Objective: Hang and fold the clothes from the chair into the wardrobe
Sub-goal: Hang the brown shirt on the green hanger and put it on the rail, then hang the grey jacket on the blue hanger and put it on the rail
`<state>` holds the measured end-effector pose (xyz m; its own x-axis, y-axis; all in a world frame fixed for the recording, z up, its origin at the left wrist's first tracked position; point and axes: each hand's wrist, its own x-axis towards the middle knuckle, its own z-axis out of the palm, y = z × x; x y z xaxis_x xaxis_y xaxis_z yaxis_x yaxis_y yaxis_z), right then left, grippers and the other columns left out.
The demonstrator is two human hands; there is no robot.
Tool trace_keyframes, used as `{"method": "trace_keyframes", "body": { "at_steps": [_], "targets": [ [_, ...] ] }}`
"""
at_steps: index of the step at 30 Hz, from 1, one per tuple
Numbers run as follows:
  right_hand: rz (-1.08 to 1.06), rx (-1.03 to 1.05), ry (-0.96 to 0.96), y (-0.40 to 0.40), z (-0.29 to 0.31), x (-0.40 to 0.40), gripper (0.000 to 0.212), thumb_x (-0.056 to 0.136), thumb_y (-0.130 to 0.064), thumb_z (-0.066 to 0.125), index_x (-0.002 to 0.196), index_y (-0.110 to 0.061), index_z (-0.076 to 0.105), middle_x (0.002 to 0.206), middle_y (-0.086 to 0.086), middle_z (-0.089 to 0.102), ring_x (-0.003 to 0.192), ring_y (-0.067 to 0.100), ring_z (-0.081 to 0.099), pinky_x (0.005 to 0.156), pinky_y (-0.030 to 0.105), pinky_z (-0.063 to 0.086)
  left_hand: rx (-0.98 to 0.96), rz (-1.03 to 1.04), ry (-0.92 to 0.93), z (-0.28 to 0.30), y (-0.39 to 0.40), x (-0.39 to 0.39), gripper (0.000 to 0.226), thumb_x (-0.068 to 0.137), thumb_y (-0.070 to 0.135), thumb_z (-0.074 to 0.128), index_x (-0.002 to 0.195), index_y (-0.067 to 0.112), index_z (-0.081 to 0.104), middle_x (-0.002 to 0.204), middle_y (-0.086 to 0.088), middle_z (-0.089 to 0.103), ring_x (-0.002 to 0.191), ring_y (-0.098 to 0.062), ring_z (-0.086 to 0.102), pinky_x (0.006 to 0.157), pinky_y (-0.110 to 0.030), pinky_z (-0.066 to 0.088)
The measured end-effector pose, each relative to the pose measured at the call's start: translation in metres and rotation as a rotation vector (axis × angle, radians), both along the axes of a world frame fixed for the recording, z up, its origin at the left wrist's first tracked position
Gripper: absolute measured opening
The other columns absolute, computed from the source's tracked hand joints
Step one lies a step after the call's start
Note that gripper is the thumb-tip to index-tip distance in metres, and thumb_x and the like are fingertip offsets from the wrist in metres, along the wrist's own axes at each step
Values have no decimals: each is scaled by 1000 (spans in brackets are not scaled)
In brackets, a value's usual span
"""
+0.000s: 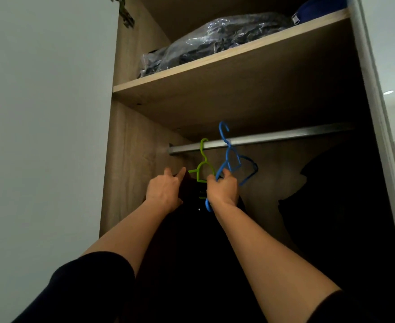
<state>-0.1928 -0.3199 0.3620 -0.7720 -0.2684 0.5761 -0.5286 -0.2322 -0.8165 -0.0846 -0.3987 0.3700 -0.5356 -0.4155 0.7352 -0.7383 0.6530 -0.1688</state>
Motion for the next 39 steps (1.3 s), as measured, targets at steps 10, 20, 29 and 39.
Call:
{"method": "trace_keyframes", "body": {
  "at_steps": [10, 20, 29, 39],
  "targets": [
    [-138, 121, 376, 17, -73, 39, 57, 88, -33, 48, 142, -15, 38, 87, 11, 70, 89, 31, 63, 89, 43, 46, 266, -443, 359, -1, 1, 21, 42, 97, 40, 43, 129, 16, 57, 129, -16, 58, 122, -32, 51, 99, -31, 38],
    [58, 41, 525, 43, -121, 123, 72, 81, -55, 37, 139, -13, 44, 77, 7, 65, 87, 25, 60, 89, 40, 46, 539, -701, 797, 13, 68, 76, 42, 100, 40, 34, 106, 17, 67, 112, -8, 65, 107, -22, 59, 97, -37, 44],
    [-88, 226, 623, 98, -115, 163, 64, 89, -51, 51, 145, -26, 31, 140, -4, 42, 132, 16, 32, 105, 38, 26, 579, -719, 694, -12, 112, 159, 38, 102, 29, 34, 91, 10, 65, 78, -1, 62, 77, -13, 58, 72, -21, 43],
    [217, 209, 625, 130, -129, 238, 45, 92, -49, 48, 63, -16, 44, 54, -2, 44, 59, 21, 50, 55, 33, 37, 578, -582, 667, -29, 177, 256, 35, 101, 34, 37, 86, 16, 62, 80, 4, 63, 72, -5, 59, 61, -12, 44]
  ]
}}
